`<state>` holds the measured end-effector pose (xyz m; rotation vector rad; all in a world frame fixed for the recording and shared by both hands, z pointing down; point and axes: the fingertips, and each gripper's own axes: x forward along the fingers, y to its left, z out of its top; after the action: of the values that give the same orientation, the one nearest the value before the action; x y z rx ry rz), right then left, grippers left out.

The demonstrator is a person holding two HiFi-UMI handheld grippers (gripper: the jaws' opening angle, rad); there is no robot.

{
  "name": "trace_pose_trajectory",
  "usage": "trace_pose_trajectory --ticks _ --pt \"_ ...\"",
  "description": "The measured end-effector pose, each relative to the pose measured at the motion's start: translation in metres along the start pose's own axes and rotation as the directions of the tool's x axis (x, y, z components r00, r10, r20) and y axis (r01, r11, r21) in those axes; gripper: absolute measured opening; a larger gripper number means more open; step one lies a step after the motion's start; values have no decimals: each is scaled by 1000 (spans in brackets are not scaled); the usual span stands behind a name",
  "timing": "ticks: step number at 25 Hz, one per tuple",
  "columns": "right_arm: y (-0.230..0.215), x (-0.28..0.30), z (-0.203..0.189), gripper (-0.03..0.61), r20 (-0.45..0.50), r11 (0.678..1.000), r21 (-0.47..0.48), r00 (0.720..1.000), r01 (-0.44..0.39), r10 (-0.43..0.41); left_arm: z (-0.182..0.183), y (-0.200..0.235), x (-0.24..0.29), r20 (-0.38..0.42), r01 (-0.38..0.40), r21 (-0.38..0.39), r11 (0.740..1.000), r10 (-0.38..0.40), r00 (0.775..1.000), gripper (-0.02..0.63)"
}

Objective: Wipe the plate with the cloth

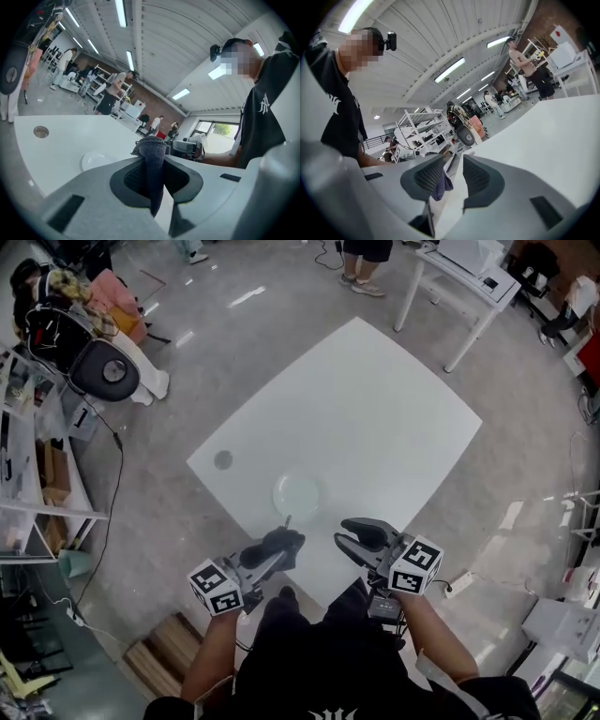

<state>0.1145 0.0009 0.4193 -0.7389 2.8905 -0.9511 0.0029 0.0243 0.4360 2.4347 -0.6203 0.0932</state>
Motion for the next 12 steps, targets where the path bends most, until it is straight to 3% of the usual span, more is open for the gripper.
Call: trace_pose_trajectory --ticks 6,12 --pt "-87 25 -31 111 -143 976 203 989 73 -44 -1 52 25 -68 -116 33 993 118 991 51" --pt "-153 71 -77 117 -334 874 422 937 242 -98 -10 104 46 -96 -110 -28 993 107 990 51"
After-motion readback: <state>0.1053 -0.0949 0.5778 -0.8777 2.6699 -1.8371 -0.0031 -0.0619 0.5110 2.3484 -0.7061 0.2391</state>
